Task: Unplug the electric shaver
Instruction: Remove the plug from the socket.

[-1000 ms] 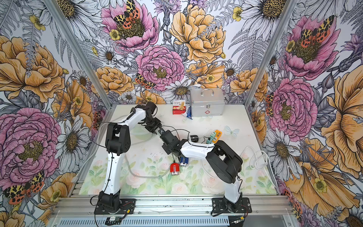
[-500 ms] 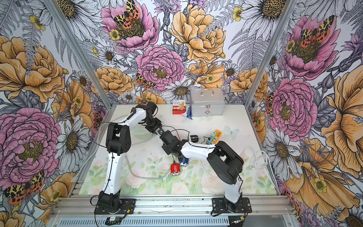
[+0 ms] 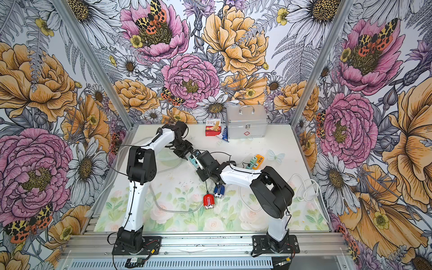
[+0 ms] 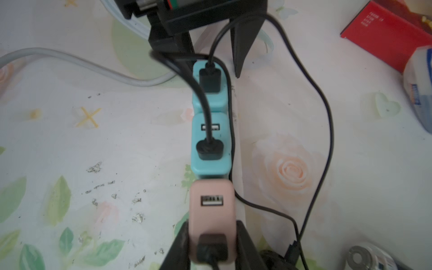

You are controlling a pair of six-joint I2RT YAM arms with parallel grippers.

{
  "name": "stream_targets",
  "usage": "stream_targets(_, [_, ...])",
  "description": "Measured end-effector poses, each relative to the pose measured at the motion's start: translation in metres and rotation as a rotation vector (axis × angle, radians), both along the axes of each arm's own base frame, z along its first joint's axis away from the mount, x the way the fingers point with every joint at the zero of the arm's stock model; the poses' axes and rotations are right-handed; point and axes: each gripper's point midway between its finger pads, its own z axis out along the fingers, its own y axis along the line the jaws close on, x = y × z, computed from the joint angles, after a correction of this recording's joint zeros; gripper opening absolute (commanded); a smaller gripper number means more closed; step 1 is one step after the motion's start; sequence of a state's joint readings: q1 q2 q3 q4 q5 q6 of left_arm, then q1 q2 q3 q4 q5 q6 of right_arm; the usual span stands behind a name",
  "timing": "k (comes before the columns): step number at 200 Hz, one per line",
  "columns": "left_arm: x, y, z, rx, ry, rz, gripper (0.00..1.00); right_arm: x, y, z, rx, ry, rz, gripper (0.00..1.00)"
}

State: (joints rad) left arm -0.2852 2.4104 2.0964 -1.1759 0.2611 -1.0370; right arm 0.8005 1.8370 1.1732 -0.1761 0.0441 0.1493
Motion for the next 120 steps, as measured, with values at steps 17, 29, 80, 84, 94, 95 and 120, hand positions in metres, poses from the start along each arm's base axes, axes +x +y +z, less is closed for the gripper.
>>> stream_targets(17, [0.0001, 0.0001, 0.0003, 0.001, 0.001, 0.000, 0.25, -0.0005, 0.0000, -0.0003, -0.005, -0.002, -0.003, 0.04])
stream_targets(29, [0.0000, 0.0001, 0.0003, 0.001, 0.002, 0.000, 0.25, -0.0014, 0.0008, 0.0002, -0.030, -0.028, -0.004, 0.03])
stream_targets(80, [-0.0037, -0.0020, 0.0020, 0.001, 0.017, -0.002, 0.25, -0.0096, 0.0074, 0.0057, -0.198, -0.199, -0.002, 0.02])
stream_targets(84, [-0.0036, -0.0020, 0.0022, 0.001, 0.017, -0.002, 0.25, -0.0093, 0.0070, 0.0059, -0.198, -0.200, -0.004, 0.01])
stream_targets(94, [-0.0035, -0.0021, 0.0022, 0.001, 0.016, -0.001, 0.25, -0.0085, 0.0058, 0.0052, -0.193, -0.191, -0.009, 0.02])
stream_targets(95, [-0.0035, -0.0021, 0.0020, 0.001, 0.017, -0.001, 0.25, -0.0085, 0.0058, 0.0050, -0.192, -0.190, -0.009, 0.02])
stream_targets(120, [-0.0027, -0.0023, 0.0014, 0.002, 0.015, 0.001, 0.25, -0.0041, 0.0009, 0.0024, -0.151, -0.139, -0.024, 0.01])
